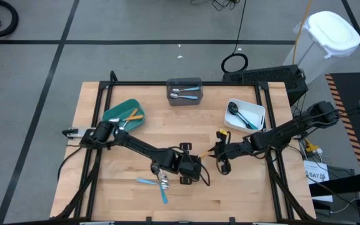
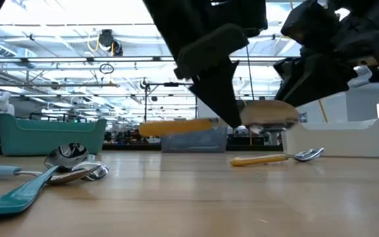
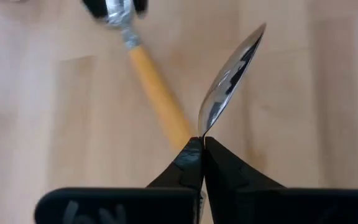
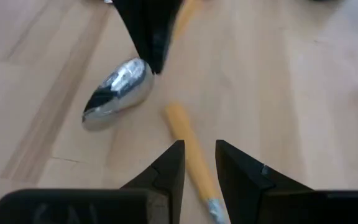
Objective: Sort silverware by color (type)
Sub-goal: Put the yellow spoon into the green bin
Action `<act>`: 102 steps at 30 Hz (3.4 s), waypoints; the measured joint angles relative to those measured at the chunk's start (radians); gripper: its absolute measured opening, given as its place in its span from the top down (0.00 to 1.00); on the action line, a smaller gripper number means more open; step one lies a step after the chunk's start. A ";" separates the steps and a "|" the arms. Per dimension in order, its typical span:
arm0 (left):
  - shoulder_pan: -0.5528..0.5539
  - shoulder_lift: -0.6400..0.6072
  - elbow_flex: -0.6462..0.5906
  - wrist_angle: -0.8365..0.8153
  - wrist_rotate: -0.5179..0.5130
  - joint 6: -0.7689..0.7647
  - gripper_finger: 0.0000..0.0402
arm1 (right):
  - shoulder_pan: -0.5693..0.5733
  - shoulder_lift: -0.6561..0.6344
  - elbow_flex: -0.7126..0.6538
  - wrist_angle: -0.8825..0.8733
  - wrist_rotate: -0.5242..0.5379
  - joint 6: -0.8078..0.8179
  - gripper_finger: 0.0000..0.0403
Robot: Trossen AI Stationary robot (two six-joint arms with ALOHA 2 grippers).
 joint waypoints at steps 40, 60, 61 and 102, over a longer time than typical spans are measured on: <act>-0.313 0.092 0.598 -0.412 -1.201 -0.753 0.98 | 0.114 0.107 -0.095 0.872 0.051 0.026 0.79; -0.254 0.214 0.596 -0.163 -1.197 -0.957 0.98 | 0.249 0.146 -0.095 0.923 0.202 -0.102 0.48; -0.248 0.220 0.597 -0.135 -1.198 -0.950 0.98 | 0.252 0.146 -0.095 0.923 0.249 -0.104 0.45; -0.211 0.240 0.598 0.115 -1.122 -0.613 0.98 | 0.141 0.141 -0.094 0.884 0.001 -0.138 0.46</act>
